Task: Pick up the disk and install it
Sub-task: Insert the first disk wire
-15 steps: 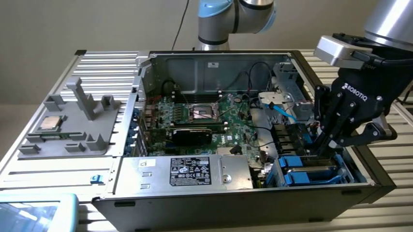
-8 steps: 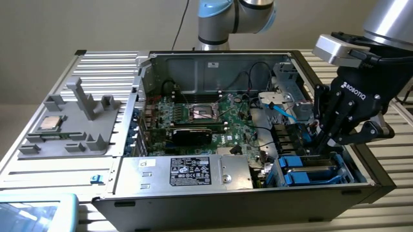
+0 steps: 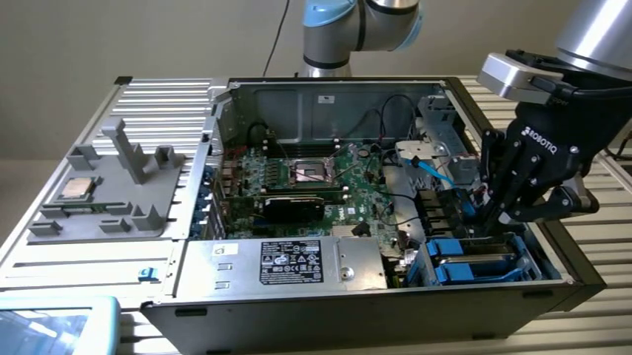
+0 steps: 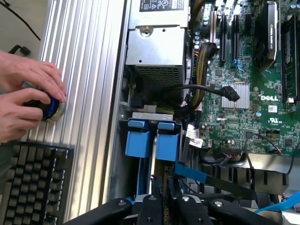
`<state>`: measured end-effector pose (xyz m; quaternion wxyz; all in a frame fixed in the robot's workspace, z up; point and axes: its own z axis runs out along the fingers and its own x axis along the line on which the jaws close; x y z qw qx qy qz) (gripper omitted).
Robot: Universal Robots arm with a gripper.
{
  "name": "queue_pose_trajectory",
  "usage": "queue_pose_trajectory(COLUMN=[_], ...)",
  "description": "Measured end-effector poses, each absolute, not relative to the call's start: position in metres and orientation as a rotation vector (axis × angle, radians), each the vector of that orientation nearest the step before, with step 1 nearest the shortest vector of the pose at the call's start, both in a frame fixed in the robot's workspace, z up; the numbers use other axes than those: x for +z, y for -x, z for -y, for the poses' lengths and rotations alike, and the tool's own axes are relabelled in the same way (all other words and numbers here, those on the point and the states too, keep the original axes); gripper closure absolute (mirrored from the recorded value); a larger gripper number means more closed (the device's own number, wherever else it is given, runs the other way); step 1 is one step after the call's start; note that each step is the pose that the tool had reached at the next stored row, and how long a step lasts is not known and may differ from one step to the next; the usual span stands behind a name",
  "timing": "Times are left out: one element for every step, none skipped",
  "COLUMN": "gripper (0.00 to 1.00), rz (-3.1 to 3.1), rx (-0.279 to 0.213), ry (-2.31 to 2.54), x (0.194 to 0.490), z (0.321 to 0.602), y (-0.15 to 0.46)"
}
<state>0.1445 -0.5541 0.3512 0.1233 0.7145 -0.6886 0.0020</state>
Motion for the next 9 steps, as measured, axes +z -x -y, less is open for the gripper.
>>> queue_pose_trajectory(gripper=[0.84,0.84,0.84,0.84,0.84,0.84,0.84,0.84,0.84], rz=[2.019,2.03,2.038,2.042,2.043,2.044,2.045,2.046,2.046], rx=[0.004,0.002,0.001,0.001,0.002,0.004,0.008,0.014,0.022], ry=[-2.073,-2.063,-2.056,-2.052,-2.051,-2.051,-2.052,-2.052,-2.051], x=[0.3507,0.3502,0.3498,0.3494,0.3487,0.3482,0.3477,0.3474,0.3471], z=[0.5541,0.5541,0.554,0.5534,0.5526,0.5519,0.5513,0.5508,0.5502], y=[-0.1446,-0.1447,-0.1448,-0.1447,-0.1449,-0.1451,-0.1453,-0.1456,-0.1459])
